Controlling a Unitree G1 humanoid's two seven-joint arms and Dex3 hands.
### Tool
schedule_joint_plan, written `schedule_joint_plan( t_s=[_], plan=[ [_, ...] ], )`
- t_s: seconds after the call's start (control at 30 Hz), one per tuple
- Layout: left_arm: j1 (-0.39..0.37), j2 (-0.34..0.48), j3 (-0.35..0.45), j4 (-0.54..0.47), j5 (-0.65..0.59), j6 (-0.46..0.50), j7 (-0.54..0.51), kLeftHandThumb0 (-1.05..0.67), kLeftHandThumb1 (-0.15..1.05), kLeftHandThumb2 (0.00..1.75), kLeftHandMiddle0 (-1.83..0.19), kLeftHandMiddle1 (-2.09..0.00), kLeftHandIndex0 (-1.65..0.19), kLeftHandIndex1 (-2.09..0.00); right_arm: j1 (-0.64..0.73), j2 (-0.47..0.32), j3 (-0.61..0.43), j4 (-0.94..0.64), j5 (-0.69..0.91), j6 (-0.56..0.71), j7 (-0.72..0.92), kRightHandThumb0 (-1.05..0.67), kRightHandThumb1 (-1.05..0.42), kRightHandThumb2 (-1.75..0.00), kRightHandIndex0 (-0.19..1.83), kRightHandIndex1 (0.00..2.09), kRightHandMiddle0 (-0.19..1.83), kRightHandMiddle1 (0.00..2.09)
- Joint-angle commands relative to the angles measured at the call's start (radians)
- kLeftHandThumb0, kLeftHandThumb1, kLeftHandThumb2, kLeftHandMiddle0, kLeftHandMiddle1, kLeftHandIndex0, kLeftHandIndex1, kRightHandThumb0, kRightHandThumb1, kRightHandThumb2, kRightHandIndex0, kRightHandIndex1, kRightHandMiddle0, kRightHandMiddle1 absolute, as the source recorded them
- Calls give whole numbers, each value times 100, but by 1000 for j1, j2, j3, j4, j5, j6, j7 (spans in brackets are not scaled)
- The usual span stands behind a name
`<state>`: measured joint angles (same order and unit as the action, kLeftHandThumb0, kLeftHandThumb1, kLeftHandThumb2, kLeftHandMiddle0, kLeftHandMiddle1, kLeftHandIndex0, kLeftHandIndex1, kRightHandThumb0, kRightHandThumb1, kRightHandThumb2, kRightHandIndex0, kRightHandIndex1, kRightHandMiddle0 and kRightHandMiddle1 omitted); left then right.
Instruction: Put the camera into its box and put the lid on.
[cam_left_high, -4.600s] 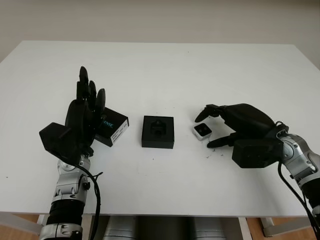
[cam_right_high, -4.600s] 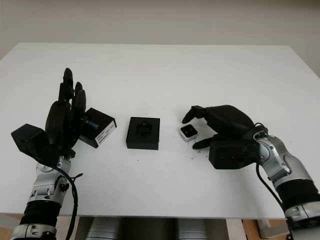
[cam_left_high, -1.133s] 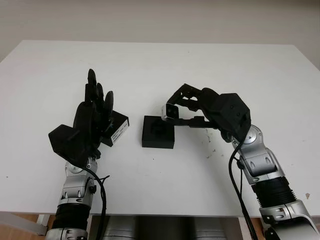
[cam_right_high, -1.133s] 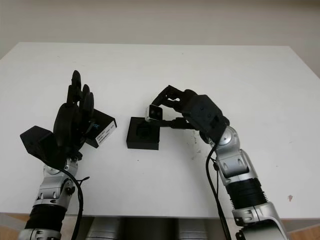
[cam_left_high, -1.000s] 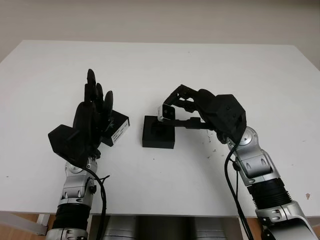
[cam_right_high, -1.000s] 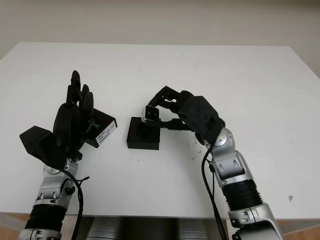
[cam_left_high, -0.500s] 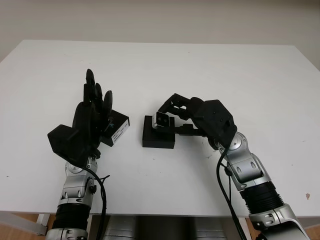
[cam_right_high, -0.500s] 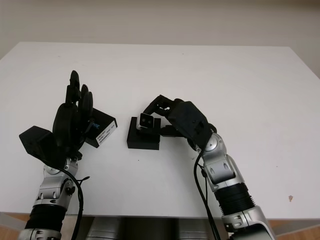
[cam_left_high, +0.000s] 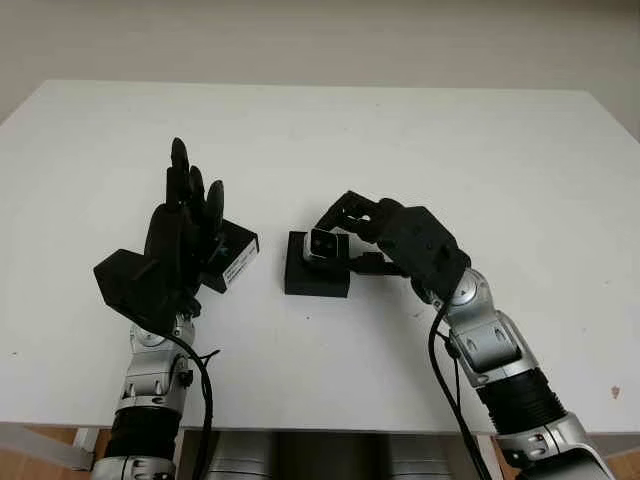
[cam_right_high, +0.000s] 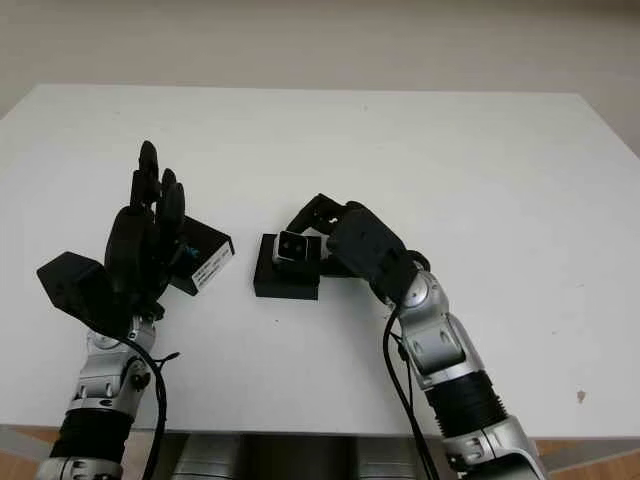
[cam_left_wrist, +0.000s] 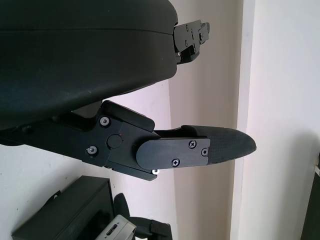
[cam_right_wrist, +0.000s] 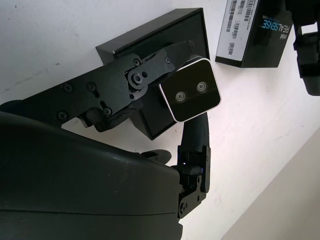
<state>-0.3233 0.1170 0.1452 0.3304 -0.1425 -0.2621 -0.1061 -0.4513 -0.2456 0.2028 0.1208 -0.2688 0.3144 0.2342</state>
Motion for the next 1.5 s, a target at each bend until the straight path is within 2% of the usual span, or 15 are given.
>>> schedule_joint_plan(
  t_s=[0.0, 1.47],
  plan=[
    [-1, 0, 0, -9, 6, -4, 2, -78, 105, 44, 18, -5, 19, -2, 5, -2, 4, -22, -9, 0, -6, -35, -92, -6, 38, 5, 31, 177],
    [10, -6, -4, -33, 1, 16, 3, -80, 105, 44, 18, -5, 19, -2, 42, -35, 54, -58, -159, 15, 15, -33, -93, -5, 43, 6, 32, 179]
  ],
)
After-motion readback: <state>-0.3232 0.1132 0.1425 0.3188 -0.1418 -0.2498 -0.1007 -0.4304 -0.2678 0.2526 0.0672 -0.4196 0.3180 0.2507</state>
